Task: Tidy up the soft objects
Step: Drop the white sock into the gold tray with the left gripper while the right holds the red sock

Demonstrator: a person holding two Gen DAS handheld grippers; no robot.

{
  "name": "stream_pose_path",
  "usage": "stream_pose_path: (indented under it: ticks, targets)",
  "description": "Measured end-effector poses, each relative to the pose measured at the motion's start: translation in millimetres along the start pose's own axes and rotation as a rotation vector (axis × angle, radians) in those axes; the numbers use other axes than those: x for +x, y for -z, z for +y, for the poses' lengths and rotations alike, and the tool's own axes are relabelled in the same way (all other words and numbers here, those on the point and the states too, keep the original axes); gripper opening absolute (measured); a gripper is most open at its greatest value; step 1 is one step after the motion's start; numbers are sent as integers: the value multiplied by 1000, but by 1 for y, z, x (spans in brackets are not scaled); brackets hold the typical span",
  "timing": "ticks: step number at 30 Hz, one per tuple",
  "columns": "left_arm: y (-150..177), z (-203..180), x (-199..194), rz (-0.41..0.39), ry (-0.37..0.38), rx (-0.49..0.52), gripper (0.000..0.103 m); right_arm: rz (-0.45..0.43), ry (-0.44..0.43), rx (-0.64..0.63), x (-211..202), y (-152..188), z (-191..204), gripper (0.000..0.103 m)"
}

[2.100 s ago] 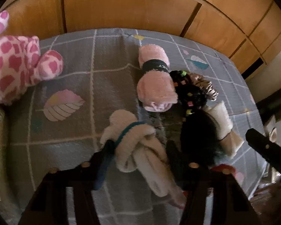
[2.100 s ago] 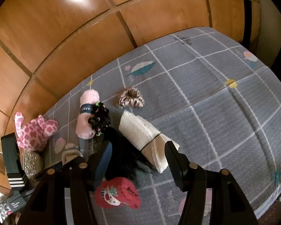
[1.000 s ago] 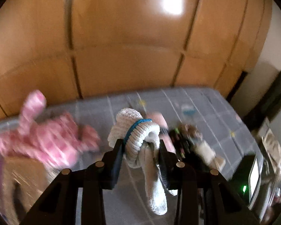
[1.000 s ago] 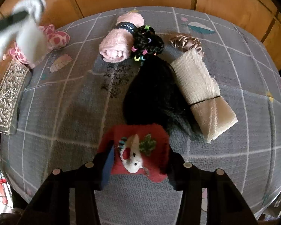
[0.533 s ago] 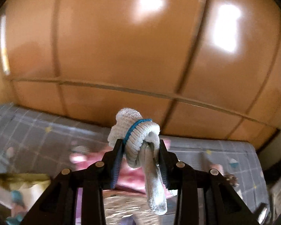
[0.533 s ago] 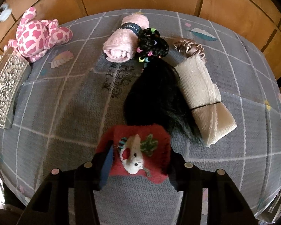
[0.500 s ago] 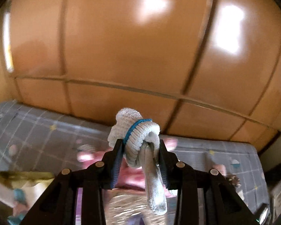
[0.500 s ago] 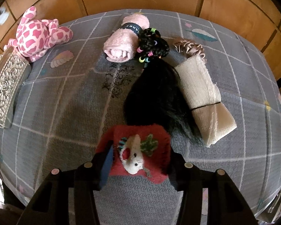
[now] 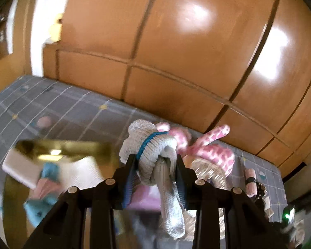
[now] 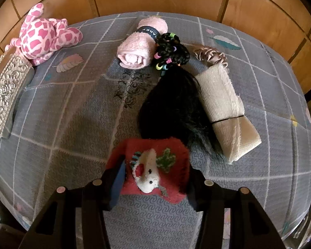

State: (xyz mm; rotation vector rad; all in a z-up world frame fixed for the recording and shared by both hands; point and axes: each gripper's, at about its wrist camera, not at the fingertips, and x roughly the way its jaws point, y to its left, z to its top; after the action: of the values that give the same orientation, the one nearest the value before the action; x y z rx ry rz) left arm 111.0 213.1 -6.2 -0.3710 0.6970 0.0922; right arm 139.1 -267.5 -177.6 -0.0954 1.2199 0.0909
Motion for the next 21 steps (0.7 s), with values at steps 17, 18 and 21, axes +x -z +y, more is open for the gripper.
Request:
stream_pose_path:
  ticks: [17, 18, 21]
  targets:
    - [88, 185, -95, -23, -260, -250, 38, -34, 38, -47, -3, 7, 10, 51]
    - [94, 191, -96, -10, -269, -253, 38, -35, 36, -44, -4, 8, 10, 51]
    - [109, 202, -92, 34, -280, -251, 42, -30, 31, -35, -4, 7, 8, 51]
